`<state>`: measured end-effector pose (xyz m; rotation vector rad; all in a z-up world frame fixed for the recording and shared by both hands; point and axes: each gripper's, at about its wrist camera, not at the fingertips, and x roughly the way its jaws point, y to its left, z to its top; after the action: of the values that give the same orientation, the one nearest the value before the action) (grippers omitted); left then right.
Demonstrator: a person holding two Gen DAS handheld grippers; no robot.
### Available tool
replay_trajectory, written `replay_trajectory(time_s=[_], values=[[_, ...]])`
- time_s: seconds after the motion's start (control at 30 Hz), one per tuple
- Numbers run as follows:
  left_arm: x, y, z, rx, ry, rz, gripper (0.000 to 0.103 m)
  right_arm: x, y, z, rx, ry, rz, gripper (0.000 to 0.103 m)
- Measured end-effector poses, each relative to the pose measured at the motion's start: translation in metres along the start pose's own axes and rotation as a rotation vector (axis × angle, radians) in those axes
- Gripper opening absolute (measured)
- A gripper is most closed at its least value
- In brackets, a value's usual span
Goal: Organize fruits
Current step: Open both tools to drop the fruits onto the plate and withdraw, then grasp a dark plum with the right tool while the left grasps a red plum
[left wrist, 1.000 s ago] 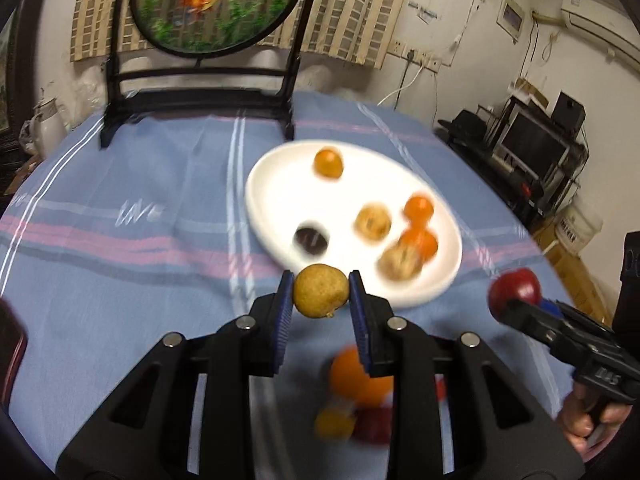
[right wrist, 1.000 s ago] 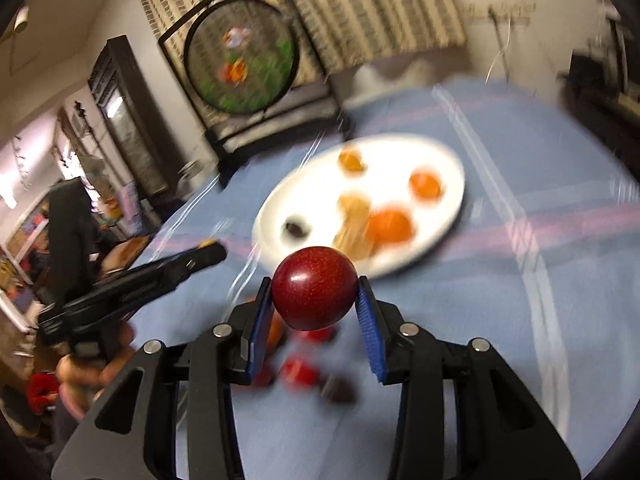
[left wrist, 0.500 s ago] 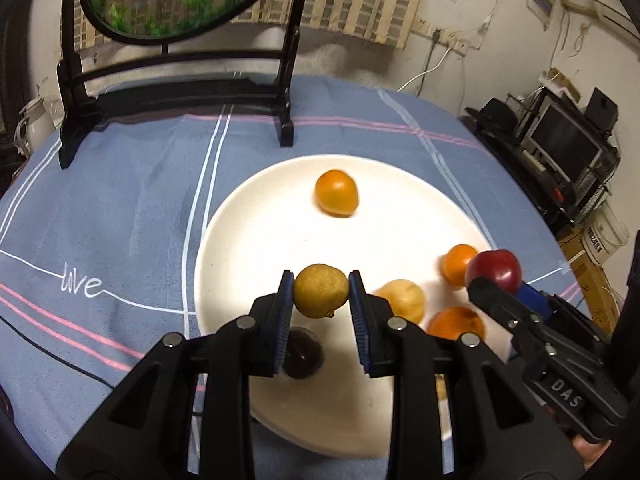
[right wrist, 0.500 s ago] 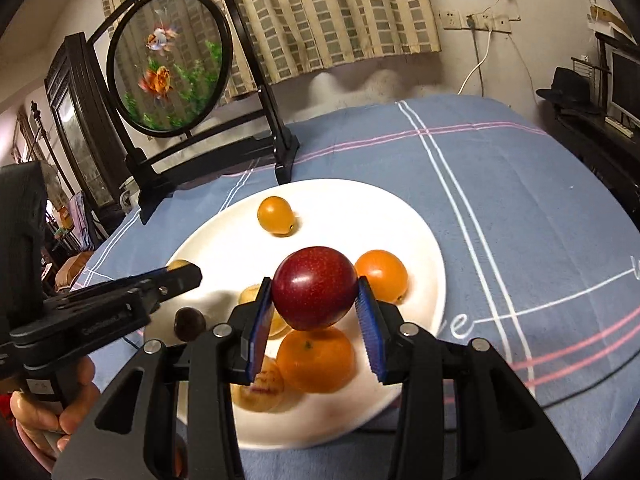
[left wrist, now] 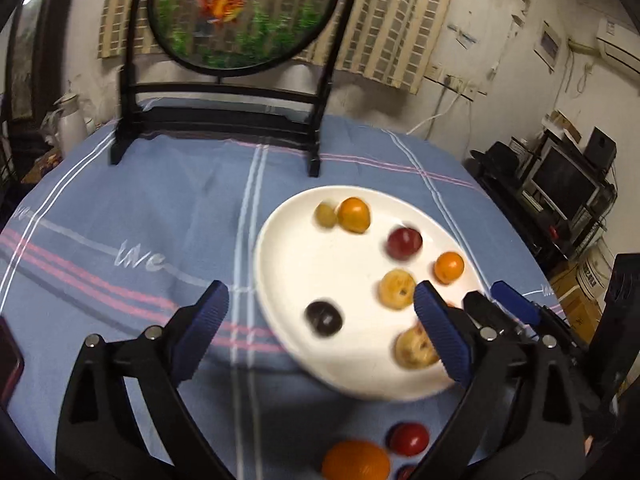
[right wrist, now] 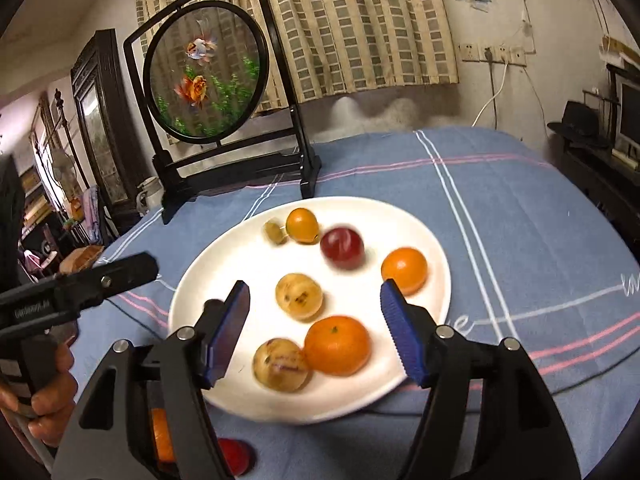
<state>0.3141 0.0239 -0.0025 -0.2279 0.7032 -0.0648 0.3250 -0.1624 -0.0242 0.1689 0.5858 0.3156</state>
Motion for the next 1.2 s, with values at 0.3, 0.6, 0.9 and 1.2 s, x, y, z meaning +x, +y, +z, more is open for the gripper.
replay_trajectory(time_s=[0.3,0.6,0.9,1.2], values=[[-0.035,0.037,-0.047,-0.010,0.029,0.095,0.099,-0.021,0.019,-0.028,-0.044,0.066,0.037,0.068],[-0.054,0.057,-0.081,-0.056,0.061,0.051,0.100,-0.043,0.020,-0.057,-0.033,0.168,0.053,0.068],[-0.059,0.054,-0.081,-0.050,0.050,0.036,0.100,-0.063,0.019,-0.082,-0.073,0.230,0.054,0.068],[-0.057,0.055,-0.081,-0.056,0.061,0.033,0.100,-0.064,0.049,-0.096,-0.259,0.312,0.001,0.053]])
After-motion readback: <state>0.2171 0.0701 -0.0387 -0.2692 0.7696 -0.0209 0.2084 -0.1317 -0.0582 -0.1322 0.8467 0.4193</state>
